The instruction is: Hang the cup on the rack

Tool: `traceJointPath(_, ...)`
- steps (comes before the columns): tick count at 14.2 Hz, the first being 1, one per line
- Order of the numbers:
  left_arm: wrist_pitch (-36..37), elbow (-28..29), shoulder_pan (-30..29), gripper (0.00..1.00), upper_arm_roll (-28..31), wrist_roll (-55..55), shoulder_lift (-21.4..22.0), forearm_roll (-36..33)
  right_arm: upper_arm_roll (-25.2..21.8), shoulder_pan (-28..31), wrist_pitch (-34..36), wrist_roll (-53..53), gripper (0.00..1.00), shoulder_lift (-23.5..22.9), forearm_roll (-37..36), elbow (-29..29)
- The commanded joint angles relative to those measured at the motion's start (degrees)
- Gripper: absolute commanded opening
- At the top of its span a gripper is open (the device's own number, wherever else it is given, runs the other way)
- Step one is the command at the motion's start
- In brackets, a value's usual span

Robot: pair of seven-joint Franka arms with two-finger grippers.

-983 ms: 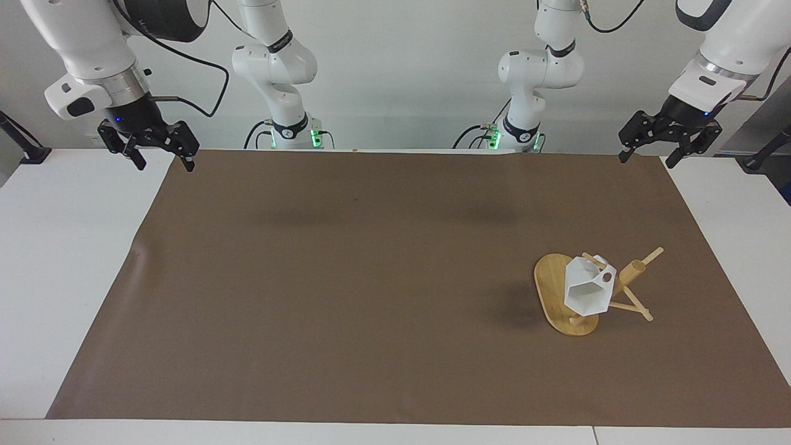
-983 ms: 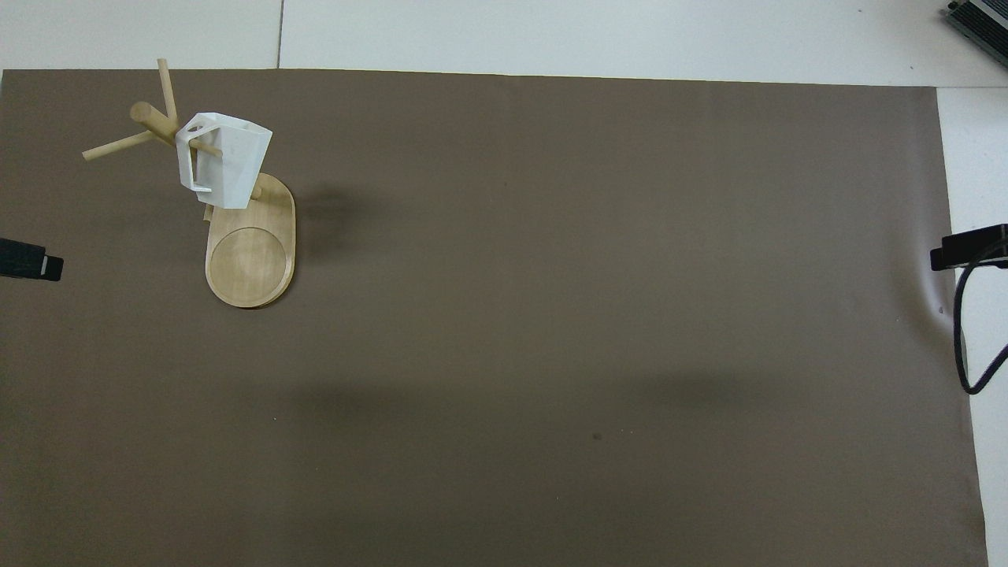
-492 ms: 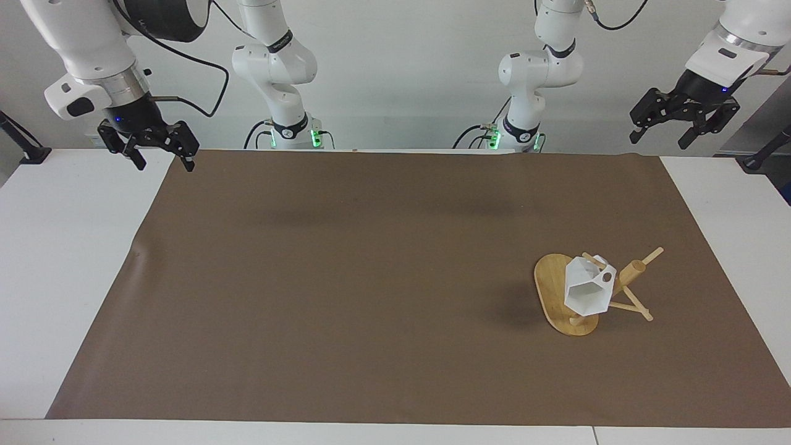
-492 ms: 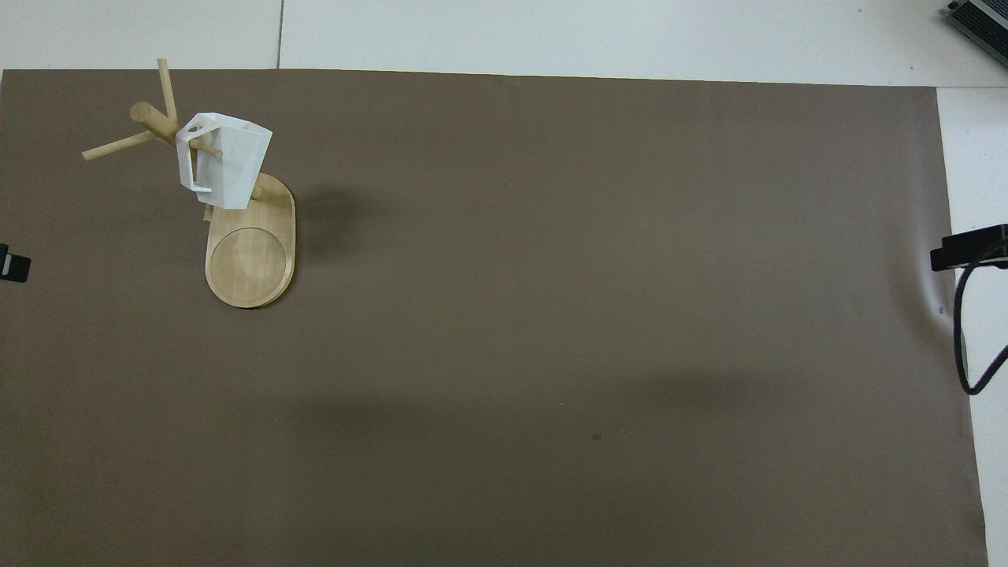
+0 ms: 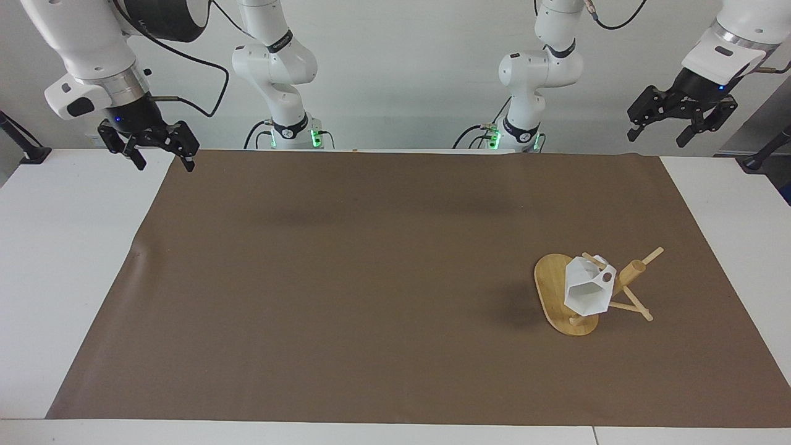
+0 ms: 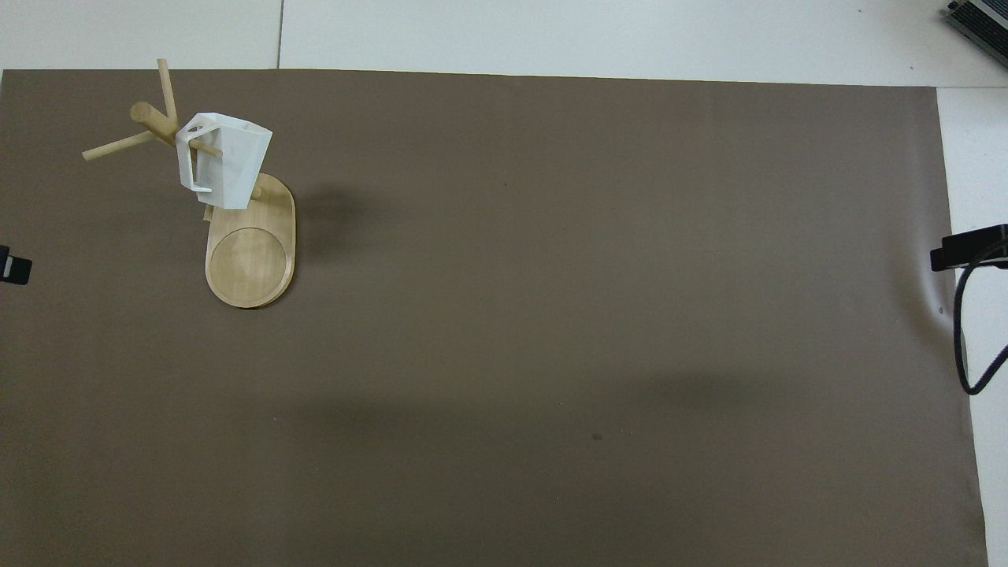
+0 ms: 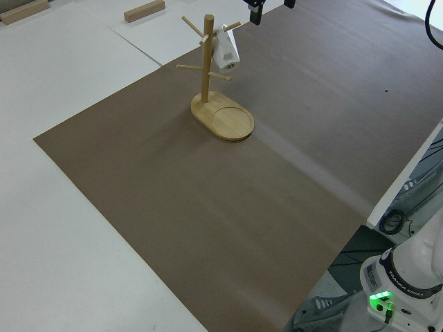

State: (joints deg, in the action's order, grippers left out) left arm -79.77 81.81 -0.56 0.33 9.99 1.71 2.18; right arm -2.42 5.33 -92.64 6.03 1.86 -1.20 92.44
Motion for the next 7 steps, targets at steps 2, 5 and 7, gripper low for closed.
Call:
traceJointPath(2,0.84,-0.07,-0.58,1.0,-0.6,-0.5,0.31,-2.62,0.22,0.12,-0.35,-0.49,1.0,1.57,0.14,1.78)
traceJointPath(5,0.49,0.19,-0.4,1.0,-0.6,-1.72,0.31,-3.41,0.22,0.12,-0.35,-0.49,1.0,1.57,0.14,1.78)
traceJointPath(7,0.23,1.59,-0.4,1.0,-0.68,-3.49,1.18,-3.41,0.22,0.12,-0.35,-0.49,1.0,1.57,0.14,1.78)
